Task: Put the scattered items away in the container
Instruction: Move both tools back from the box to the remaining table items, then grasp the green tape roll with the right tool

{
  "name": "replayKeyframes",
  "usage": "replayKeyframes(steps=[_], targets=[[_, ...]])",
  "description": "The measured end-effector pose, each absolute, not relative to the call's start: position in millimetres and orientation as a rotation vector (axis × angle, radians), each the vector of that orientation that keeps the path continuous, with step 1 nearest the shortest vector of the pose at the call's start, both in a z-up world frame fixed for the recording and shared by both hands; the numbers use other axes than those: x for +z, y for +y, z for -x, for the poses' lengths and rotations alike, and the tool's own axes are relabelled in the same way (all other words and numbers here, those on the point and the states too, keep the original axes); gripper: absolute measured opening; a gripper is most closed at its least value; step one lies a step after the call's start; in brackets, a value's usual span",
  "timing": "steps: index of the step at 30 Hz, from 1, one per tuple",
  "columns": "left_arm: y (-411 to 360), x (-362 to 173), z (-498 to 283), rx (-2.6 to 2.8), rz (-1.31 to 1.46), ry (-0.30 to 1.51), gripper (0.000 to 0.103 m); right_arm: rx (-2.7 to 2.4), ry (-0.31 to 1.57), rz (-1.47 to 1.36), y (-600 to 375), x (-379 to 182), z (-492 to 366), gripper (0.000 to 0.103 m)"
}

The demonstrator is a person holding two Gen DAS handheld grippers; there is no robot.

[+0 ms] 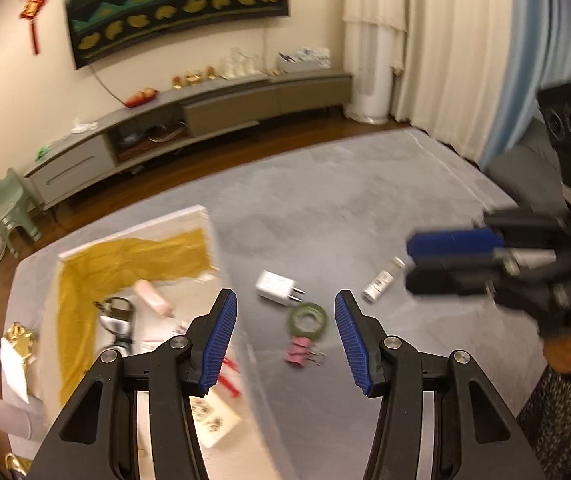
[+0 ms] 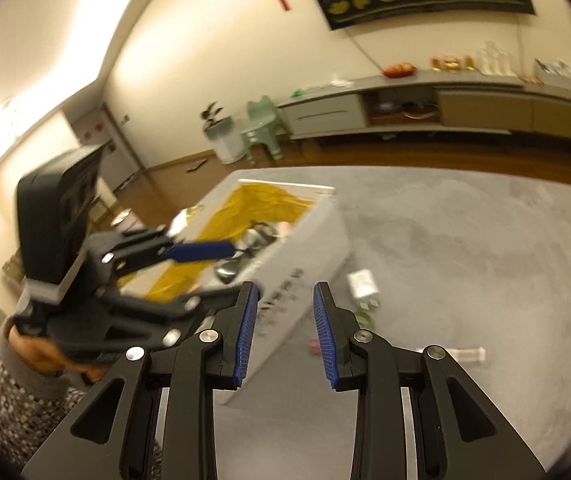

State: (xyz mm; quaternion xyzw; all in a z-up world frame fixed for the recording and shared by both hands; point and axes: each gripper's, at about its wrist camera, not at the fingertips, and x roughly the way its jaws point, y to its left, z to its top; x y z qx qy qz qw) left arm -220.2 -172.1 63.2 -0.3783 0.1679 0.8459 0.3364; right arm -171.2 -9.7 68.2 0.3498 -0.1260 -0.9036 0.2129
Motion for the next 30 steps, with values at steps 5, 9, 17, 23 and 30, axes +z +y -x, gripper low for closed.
replayKeyframes(steps=[5,9,17,23,30], targets=[[-145,34,212,2.138,1.068,0.484,0.053,-2.543,-0.367,-1.075,10,41,183,0.031],[-138,13,208,2.108,1.146,0.483,0.053,-2.524,-0.321,-1.178,5,12,199,0.031],[-132,-14,207,2.081,1.225,0.483,0.053,-2.474,-0.101,-1.352,-25,-45,240,0.031],[-130,-20,206,2.083,1.231,0.491,0.059,-2.44,0.006,-1.396,-40,-67,260,0.031],[-125,-23,204,2.068,1.246,0.522,0.067,-2.382,0.152,-1.482,-43,-83,260,0.016]])
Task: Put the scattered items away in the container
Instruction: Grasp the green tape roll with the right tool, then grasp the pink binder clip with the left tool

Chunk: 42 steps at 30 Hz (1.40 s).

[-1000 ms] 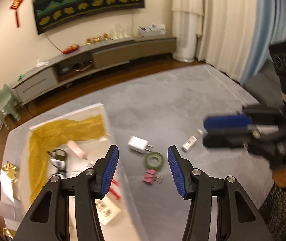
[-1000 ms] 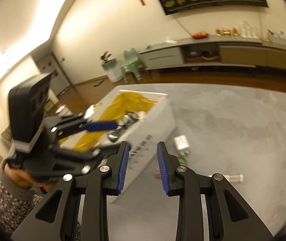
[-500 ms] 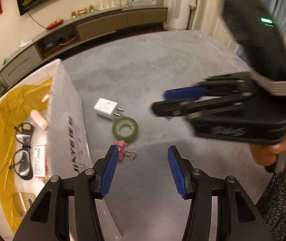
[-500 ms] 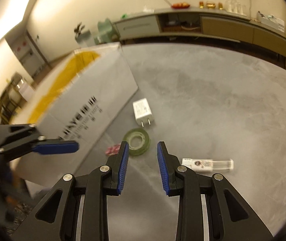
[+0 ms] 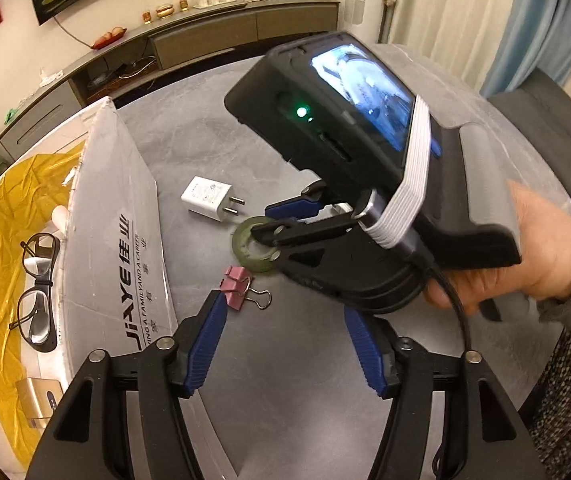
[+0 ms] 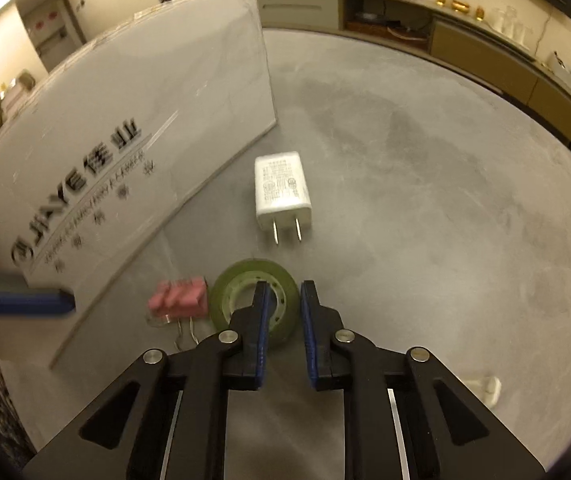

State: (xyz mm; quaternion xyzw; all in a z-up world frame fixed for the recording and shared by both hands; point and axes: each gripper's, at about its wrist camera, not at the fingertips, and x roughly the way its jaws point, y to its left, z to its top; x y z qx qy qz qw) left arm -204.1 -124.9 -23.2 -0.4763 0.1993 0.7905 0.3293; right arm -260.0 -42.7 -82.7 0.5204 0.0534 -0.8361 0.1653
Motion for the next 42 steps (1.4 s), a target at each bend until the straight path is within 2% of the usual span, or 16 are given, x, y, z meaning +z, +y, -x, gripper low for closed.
replayKeyframes(steps=[3,6,12,18,22,25,29,34,37,42], targets=[[-121,-29,202,2.044,1.266,0.523,0.073,-2.327,0.17,-1.528,-31,-83,245,0.016],[-117,-35,201,2.069,1.272,0.541,0.073,-2.278,0.215,-1.569,-17,-82,223,0.016],[-122,-38,214,2.134,1.326,0.387,0.075,-2.27,0.191,-1.628,23,-79,189,0.016],[-111,-70,223,2.25,1.379,0.39,0.075,-2.266,0.157,-1.622,29,-75,177,0.017],[-112,-84,234,2.252,1.395,0.297,0.078,-2.249,0.166,-1.615,32,-75,177,0.017],[-108,-76,226,2.09,1.385,0.215,0.074,-2.251,0.171,-1.613,39,-75,174,0.017],[-121,-64,225,2.179,1.35,0.214,0.074,-2.252,0.183,-1.613,43,-77,165,0.017],[-136,-75,225,2.198,1.403,0.193,0.074,-2.254,0.214,-1.605,40,-80,161,0.017],[-133,-69,213,2.037,1.352,0.077,0.074,-2.251,0.202,-1.606,42,-81,162,0.017],[-141,-57,212,2.199,1.24,0.226,0.074,-2.258,0.187,-1.609,44,-82,163,0.017]])
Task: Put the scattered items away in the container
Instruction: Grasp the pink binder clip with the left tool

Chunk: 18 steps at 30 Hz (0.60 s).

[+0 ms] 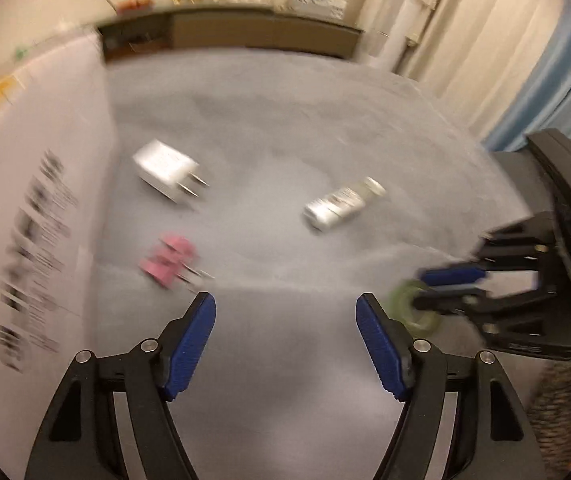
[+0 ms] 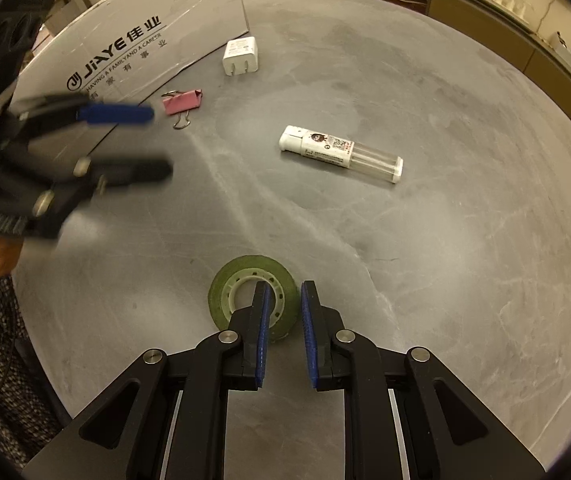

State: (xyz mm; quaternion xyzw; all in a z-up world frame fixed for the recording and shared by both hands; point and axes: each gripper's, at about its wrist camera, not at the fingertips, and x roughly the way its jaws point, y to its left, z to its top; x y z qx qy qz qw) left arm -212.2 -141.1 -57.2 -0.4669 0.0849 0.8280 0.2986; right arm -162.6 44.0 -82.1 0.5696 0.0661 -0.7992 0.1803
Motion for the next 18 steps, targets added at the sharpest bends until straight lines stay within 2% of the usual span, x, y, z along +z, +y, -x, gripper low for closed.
replayKeyframes(steps=[5,10,15,18], targets=[[-148,-78,231,2.262,1.3,0.191,0.074,-2.257,0.194,-1.604,38,-84,166,0.02],[-138,-76,211,2.074,1.264,0.163,0.074,-2.245,0.176,-1.601,45,-84,165,0.02],[-141,-68,209,2.196,1.152,0.274,0.074,-2.25,0.166,-1.603,45,-85,167,0.02],[-144,-76,225,2.227,1.194,0.236,0.074,-2.254,0.177,-1.598,43,-85,167,0.02]])
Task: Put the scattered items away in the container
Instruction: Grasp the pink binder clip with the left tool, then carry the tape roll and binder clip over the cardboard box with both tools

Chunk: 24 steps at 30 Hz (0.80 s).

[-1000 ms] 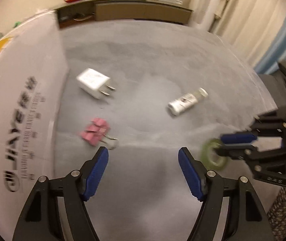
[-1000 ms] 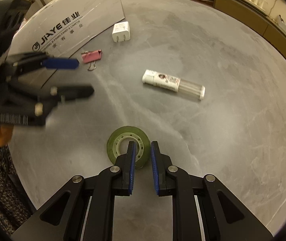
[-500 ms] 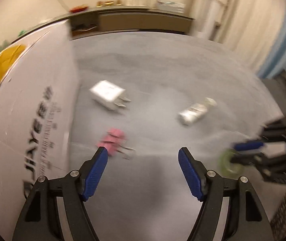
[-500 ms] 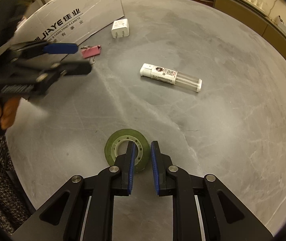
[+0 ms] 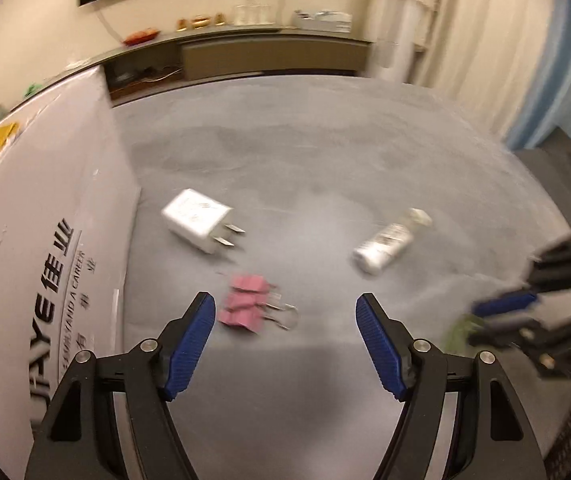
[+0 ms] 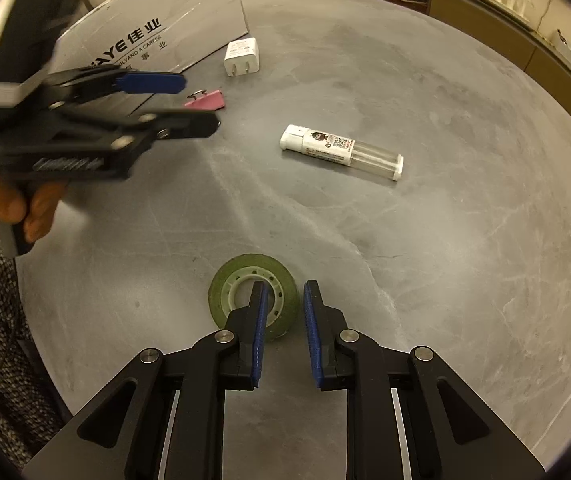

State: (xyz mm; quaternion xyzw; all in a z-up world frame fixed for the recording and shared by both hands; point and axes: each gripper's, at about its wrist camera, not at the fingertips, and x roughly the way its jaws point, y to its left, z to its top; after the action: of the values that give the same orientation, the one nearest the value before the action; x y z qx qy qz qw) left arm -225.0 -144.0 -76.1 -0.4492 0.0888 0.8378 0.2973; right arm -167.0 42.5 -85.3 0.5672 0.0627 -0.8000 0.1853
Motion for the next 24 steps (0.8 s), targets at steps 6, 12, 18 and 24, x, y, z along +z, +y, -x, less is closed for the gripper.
replayKeyframes(steps=[6,12,18,24], targets=[[-137,-70,202,2.072,1.219,0.184,0.074,-2.246,0.155,-1.596,49,-85,164,0.02],[-126,-74,206,2.166,1.106,0.413,0.074,-2.255,0.143,-1.591,48,-86,165,0.02],[-112,-78,218,2.146,1.085,0.404,0.035,-2.25,0.13,-1.578,53,-87,162,0.02],[-98,-78,205,2.125,1.06,0.441,0.035,-2.28,0.157,-1.563,51,-86,161,0.016]])
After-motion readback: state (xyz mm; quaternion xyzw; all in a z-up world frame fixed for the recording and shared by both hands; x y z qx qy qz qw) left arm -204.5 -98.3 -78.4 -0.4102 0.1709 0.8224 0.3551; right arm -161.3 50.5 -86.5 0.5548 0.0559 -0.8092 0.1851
